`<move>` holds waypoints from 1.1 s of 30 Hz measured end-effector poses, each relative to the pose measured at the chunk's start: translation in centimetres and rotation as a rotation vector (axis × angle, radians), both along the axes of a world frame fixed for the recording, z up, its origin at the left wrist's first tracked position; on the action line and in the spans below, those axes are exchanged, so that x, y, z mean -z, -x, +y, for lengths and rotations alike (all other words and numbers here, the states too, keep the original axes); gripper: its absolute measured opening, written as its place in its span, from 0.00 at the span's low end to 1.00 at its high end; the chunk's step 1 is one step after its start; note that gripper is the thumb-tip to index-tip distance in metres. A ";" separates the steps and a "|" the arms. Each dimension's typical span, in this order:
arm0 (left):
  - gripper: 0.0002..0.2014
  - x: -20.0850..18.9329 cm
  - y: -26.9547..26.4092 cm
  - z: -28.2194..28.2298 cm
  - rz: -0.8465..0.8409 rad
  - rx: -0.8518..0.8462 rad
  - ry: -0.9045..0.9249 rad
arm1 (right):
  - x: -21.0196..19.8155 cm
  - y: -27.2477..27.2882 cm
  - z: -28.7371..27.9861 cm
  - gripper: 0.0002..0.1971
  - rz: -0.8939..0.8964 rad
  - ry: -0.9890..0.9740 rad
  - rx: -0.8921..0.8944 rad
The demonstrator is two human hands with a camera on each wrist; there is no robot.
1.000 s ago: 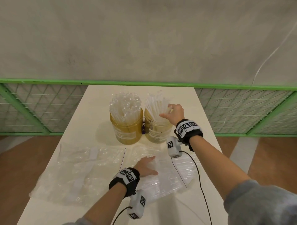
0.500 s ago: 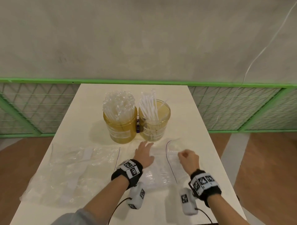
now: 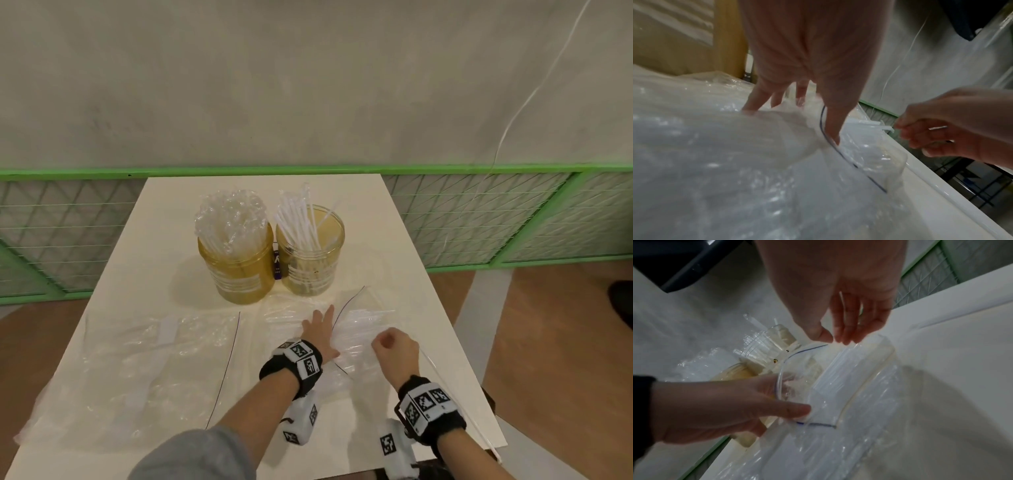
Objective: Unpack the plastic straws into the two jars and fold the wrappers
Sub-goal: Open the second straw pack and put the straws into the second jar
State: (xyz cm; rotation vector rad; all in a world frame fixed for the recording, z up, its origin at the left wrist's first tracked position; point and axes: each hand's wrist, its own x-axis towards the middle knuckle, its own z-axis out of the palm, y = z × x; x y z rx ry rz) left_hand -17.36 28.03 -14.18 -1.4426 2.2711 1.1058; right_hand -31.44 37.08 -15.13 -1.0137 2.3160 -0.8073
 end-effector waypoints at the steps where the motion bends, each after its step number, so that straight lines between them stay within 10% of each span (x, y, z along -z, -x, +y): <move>1: 0.47 0.1 0.1 0.2 -0.013 -0.019 0.040 | 0.0 0.3 0.2 0.07 -0.018 -0.038 0.055; 6: 0.42 0.9 -0.2 0.4 0.022 -0.092 0.102 | 2.4 0.8 -1.6 0.23 -0.220 -0.337 0.087; 13: 0.34 1.5 -1.7 0.2 0.194 -0.100 0.067 | 2.6 0.7 -5.8 0.43 -0.481 -0.279 0.305; 33: 0.37 2.5 -3.2 -0.5 0.331 -0.169 0.046 | 0.7 -2.1 -5.5 0.27 -0.581 0.193 0.579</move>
